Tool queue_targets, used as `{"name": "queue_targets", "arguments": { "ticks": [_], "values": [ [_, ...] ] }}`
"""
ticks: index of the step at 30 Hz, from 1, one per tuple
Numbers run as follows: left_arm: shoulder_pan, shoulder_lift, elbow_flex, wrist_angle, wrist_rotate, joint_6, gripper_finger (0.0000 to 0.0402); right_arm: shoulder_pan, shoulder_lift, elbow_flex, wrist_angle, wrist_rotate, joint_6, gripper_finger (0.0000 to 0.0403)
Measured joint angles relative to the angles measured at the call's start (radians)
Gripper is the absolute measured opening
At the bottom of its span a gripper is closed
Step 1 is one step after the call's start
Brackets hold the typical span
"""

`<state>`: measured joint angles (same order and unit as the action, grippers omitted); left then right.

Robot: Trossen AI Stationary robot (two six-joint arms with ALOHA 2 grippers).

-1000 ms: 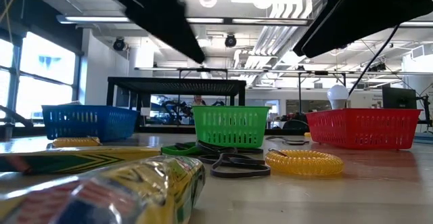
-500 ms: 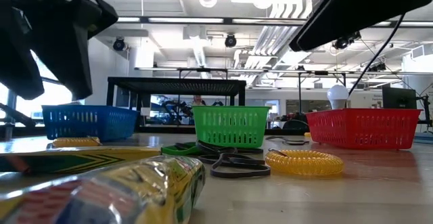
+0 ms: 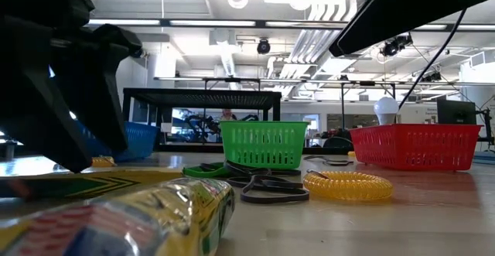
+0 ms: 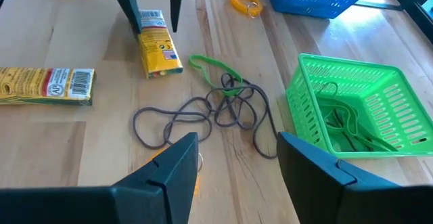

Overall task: Pick & Place Office Desk Supplies
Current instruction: Put the crayon box into the blue bin

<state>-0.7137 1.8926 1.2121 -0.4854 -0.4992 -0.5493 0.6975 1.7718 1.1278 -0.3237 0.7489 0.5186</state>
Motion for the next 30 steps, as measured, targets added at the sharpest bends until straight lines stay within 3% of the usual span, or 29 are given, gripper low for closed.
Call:
{"name": "queue_targets", "arguments": {
  "ticks": [30],
  "values": [
    [-0.003,-0.003,0.0,0.016,0.003,-0.004,0.0175,0.0,0.0,0.0,0.0,0.0,-0.018,0.019]
  ]
}}
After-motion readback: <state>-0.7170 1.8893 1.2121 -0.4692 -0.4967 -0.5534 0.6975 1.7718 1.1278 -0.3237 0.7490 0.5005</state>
